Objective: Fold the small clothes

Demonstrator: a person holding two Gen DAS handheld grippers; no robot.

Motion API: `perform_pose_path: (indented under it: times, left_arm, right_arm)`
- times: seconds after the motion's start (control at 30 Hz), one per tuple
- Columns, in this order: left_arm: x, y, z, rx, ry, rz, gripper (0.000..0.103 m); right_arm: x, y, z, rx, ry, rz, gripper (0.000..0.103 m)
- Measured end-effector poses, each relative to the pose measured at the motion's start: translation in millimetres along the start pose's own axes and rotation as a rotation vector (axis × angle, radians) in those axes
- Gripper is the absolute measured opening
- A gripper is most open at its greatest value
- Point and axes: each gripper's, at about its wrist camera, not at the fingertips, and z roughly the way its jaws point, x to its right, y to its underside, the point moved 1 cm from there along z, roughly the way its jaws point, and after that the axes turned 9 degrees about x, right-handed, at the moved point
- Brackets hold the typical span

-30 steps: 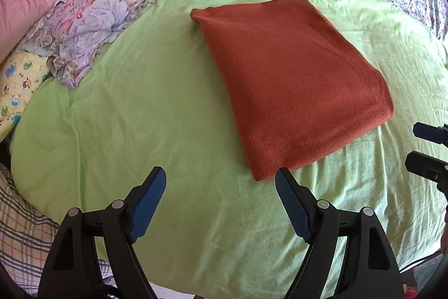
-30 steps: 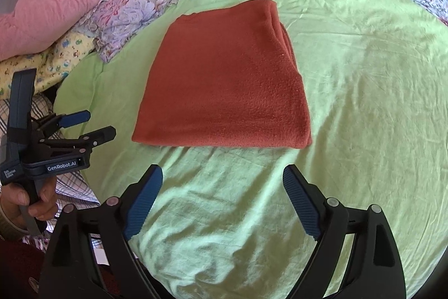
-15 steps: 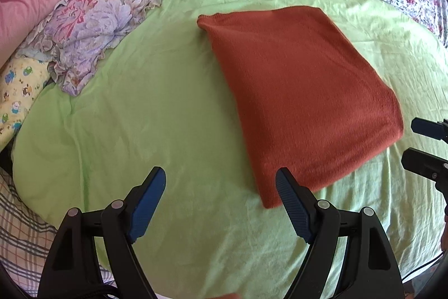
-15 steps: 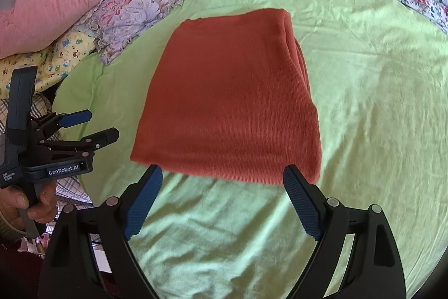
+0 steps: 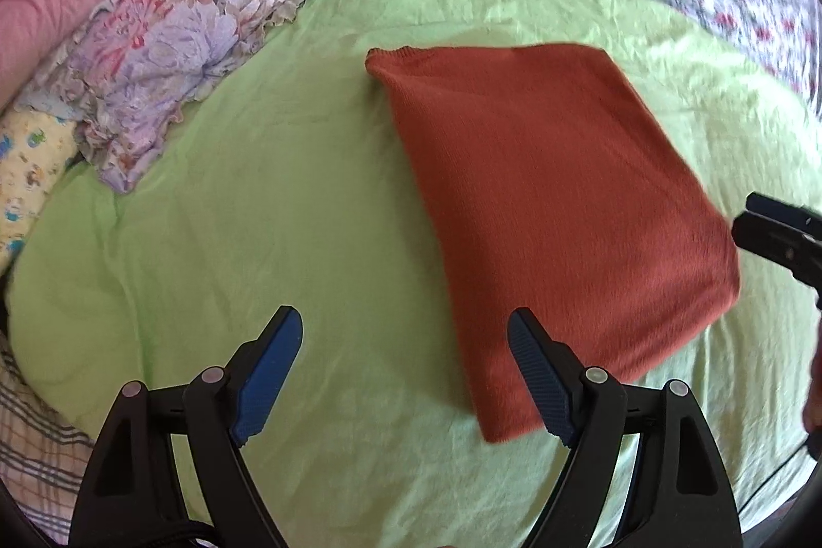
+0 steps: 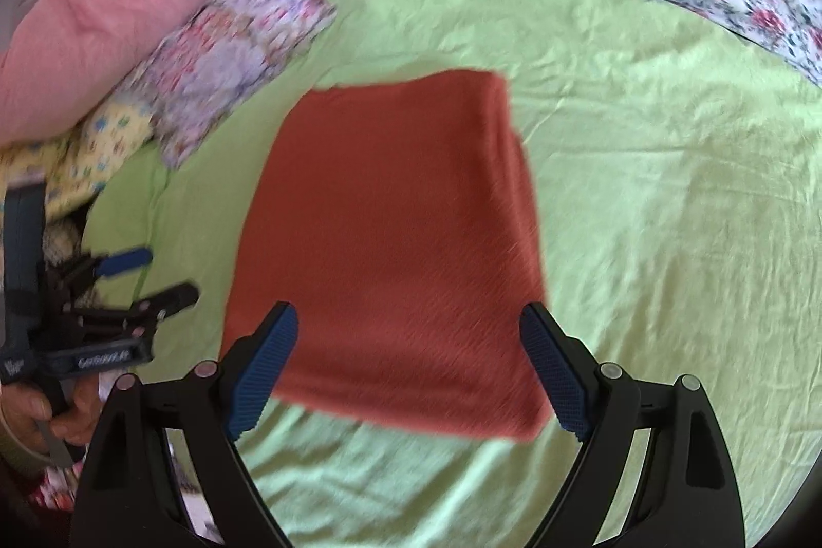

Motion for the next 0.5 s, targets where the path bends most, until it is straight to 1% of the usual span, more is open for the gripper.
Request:
perform_pose_path:
  times: [0.07, 0.1, 0.13, 0.23, 0.37, 0.47, 0.5]
  left_arm:
    - [-7, -8, 10, -0.01, 0.037, -0.047, 0.083]
    - [-11, -12, 16, -0.019, 0.051, -0.074, 0.083]
    - [-16, -19, 25, -0.031, 0.074, -0.108, 0.083]
    - [-28, -34, 47, -0.058, 0.119, -0.184, 0.083]
    - [-36, -49, 72, -0.09, 0.14, -0.247, 0.083]
    - [-37, -55, 93, -0.116, 0.145, -0.278, 0.083]
    - [-36, -57, 101, -0.125, 0.145, -0.29, 0.083]
  right_arm:
    - [13, -9, 9, 0.009, -0.004, 0.045, 0.08]
    - [20, -15, 16, 0.006, -0.001, 0.067, 0.071]
    - [25, -19, 23, -0.003, 0.006, 0.08, 0.065]
    - [37, -29, 44, -0.026, 0.017, 0.109, 0.06]
    - [53, -40, 69, -0.042, 0.008, 0.155, 0.055]
    - [62, -46, 87, -0.063, -0.009, 0.176, 0.049]
    - [64, -45, 92, -0.076, -0.015, 0.181, 0.028]
